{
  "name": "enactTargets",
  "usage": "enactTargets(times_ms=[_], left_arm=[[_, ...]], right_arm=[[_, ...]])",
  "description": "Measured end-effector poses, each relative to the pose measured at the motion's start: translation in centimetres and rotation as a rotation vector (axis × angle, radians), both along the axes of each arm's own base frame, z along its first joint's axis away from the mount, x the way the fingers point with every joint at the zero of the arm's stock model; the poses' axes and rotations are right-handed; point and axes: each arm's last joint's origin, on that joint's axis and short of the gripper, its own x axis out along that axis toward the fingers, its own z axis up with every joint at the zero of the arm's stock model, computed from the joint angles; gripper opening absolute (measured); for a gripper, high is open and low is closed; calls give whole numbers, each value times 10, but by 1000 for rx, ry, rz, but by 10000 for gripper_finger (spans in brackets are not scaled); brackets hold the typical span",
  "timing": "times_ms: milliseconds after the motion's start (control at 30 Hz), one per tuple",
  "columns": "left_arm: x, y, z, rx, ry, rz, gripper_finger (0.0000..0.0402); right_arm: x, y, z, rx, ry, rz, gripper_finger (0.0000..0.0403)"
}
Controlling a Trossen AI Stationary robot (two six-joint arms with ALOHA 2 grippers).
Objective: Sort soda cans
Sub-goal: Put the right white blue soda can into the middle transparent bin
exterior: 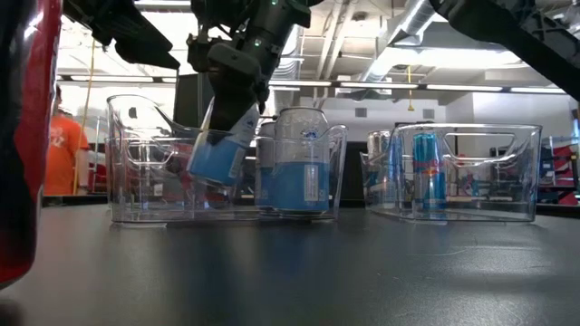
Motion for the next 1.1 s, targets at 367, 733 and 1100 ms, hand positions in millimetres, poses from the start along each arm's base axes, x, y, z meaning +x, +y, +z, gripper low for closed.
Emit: enactTargets(times_ms=[367,733,1100], left_arm=[[0,0,0,2,0,-1,335],[0,0,0,5,6,-3,335],[0,0,-1,7,10,-3,335]], right_arm=[[5,-1,-31,-2,90,9,308],[8,1,-32,-13,70,29,339],[9,1,-27,-79,40,56,378]])
